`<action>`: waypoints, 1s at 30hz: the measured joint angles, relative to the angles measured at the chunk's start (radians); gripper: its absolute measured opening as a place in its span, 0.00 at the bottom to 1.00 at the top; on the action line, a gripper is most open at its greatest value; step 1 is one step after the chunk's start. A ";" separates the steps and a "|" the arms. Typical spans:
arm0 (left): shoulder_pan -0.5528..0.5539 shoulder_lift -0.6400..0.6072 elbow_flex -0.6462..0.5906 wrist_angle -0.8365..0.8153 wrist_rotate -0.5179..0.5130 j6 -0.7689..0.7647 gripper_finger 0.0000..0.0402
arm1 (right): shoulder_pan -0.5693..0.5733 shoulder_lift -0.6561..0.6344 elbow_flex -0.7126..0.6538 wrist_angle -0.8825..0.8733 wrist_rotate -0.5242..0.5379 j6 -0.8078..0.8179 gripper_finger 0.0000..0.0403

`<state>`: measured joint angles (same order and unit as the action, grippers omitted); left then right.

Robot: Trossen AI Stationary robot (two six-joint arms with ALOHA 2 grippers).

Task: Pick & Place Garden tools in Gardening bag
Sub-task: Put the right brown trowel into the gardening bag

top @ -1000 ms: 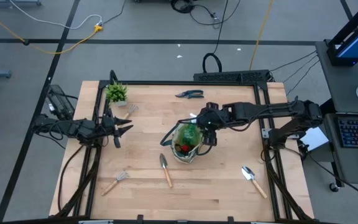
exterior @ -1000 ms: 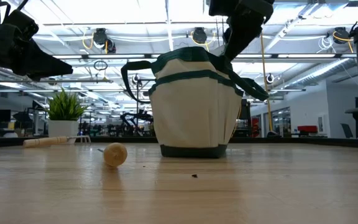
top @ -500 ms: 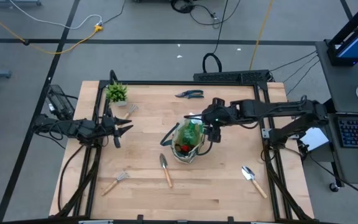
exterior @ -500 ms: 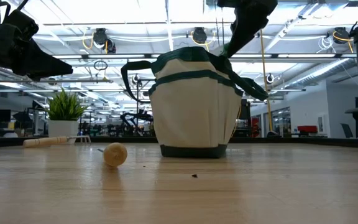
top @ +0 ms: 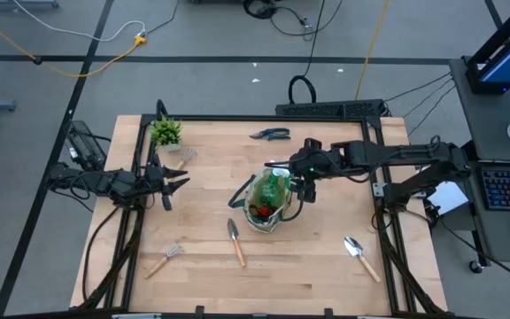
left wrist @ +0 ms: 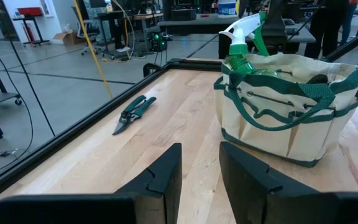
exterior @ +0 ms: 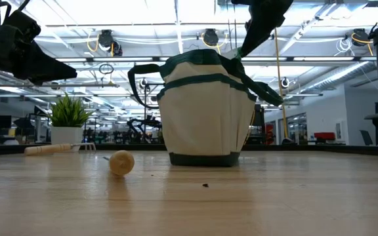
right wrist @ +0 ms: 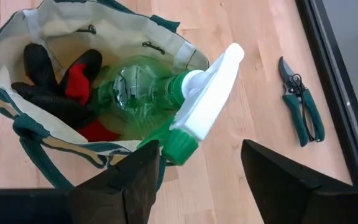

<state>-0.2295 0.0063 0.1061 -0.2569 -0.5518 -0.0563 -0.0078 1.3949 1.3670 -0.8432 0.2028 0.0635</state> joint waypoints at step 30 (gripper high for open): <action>0.000 0.000 0.000 0.053 -0.025 -0.001 0.28 | -0.202 -0.187 -0.001 0.063 0.010 0.023 0.55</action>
<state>-0.2296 0.0067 0.1059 -0.2041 -0.5770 -0.0570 -0.2100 1.2076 1.3663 -0.7805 0.2127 0.0862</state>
